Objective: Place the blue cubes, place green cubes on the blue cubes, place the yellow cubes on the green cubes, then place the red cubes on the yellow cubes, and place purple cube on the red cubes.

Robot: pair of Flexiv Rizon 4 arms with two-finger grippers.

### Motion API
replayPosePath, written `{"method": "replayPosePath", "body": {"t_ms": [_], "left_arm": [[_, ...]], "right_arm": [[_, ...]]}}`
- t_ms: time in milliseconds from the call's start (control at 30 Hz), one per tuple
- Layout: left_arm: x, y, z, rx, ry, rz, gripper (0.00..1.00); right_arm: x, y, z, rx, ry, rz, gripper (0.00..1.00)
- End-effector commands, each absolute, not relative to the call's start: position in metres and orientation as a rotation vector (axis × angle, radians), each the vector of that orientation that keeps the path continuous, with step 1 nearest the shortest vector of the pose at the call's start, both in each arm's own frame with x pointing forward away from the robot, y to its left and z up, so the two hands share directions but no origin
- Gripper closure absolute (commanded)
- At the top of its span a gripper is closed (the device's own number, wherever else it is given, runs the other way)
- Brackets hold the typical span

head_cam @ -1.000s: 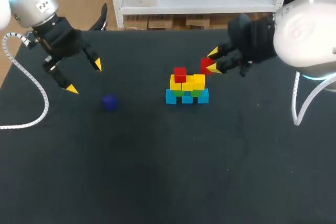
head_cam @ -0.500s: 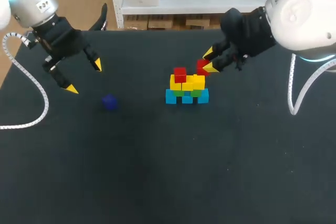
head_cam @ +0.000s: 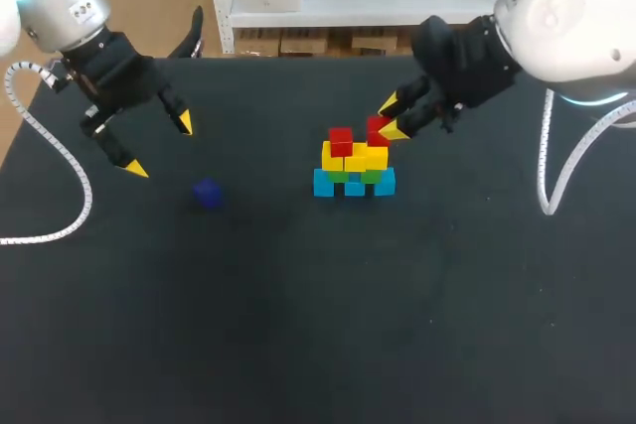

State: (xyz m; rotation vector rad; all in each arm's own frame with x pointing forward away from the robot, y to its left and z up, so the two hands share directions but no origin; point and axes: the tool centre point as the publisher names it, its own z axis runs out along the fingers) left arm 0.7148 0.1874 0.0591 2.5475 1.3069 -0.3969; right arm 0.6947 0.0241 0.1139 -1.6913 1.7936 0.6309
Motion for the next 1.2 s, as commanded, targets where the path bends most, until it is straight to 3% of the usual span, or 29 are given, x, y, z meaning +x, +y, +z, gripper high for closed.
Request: {"method": "replayPosePath", "body": {"t_ms": [33, 1200], "left_arm": [[0.714, 0.188, 0.059, 2.548, 1.301, -0.394, 0.00], [0.714, 0.188, 0.059, 2.548, 1.301, -0.394, 0.00]], "right_arm": [[0.698, 0.028, 0.111, -1.700, 1.790, 0.648, 1.00], [0.699, 0.037, 0.099, -1.730, 1.798, 0.669, 1.00]]}}
